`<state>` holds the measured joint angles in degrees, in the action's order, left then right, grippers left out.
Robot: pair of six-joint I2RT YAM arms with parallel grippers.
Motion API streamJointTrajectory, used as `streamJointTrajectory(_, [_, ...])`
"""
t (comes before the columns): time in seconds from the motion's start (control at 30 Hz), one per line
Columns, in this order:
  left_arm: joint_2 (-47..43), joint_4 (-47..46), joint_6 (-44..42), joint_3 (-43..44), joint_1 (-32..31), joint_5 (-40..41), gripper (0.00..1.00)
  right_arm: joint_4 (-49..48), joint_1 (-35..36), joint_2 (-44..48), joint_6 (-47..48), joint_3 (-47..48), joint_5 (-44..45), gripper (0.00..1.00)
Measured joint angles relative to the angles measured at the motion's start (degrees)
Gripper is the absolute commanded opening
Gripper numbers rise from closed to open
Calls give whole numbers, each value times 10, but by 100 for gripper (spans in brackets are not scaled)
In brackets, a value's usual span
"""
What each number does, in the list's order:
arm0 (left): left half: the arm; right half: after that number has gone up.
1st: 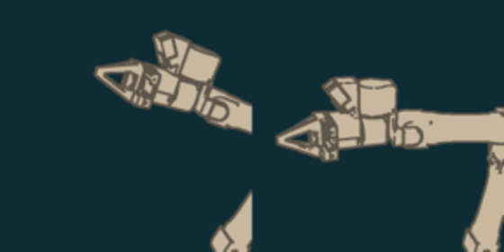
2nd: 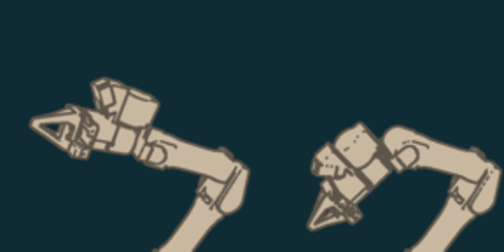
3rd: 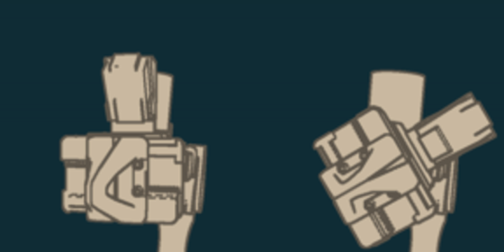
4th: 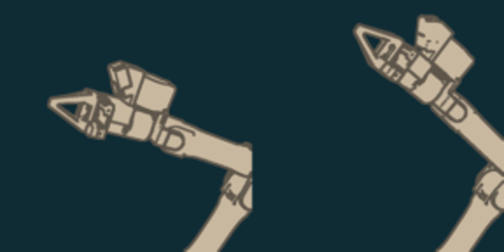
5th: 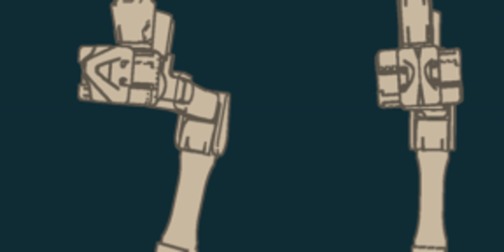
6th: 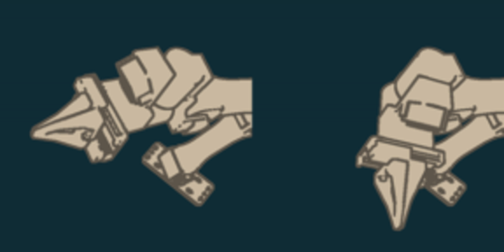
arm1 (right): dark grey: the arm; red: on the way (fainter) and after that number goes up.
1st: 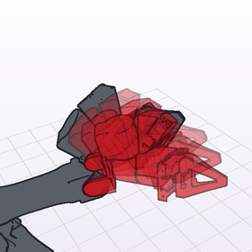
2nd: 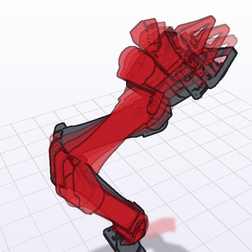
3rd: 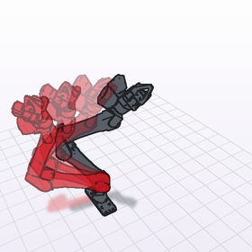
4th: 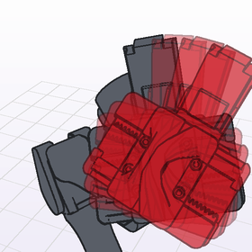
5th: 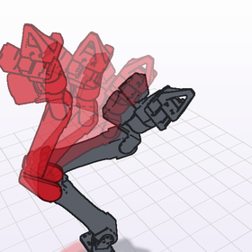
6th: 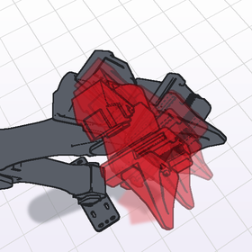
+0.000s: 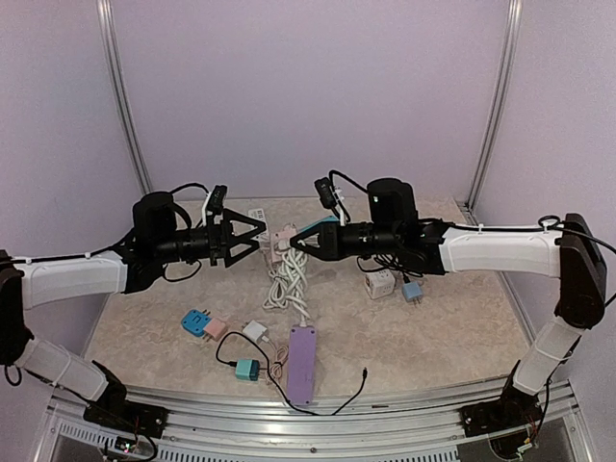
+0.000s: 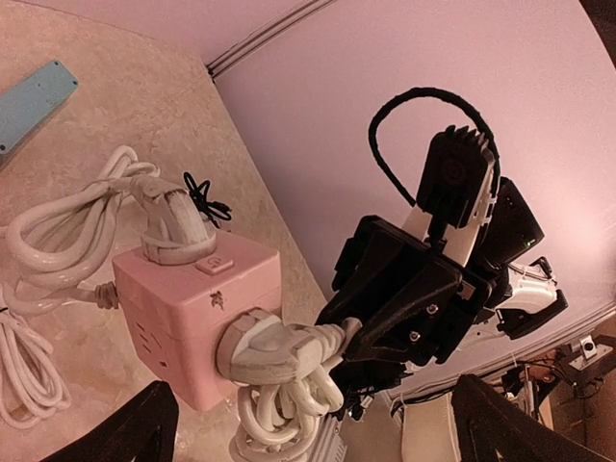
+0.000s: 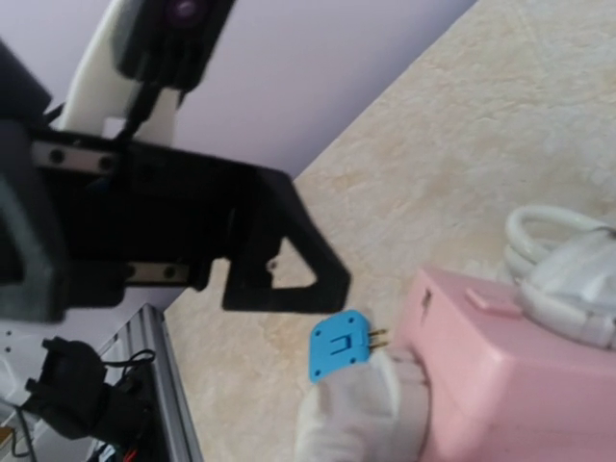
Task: Pull the plug off the socket
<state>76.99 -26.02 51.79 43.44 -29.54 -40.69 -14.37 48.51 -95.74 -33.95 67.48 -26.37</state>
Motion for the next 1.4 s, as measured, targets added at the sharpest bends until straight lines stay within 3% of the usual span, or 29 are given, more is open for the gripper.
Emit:
streamJointTrajectory(0.7, [100,81,25,78,2,-43,99,-35,0,9,13,-31,-63,0])
streamJointTrajectory(1.4, [181,-16,57,89,-14,-96,99,-57,0,9,7,-37,-79,0])
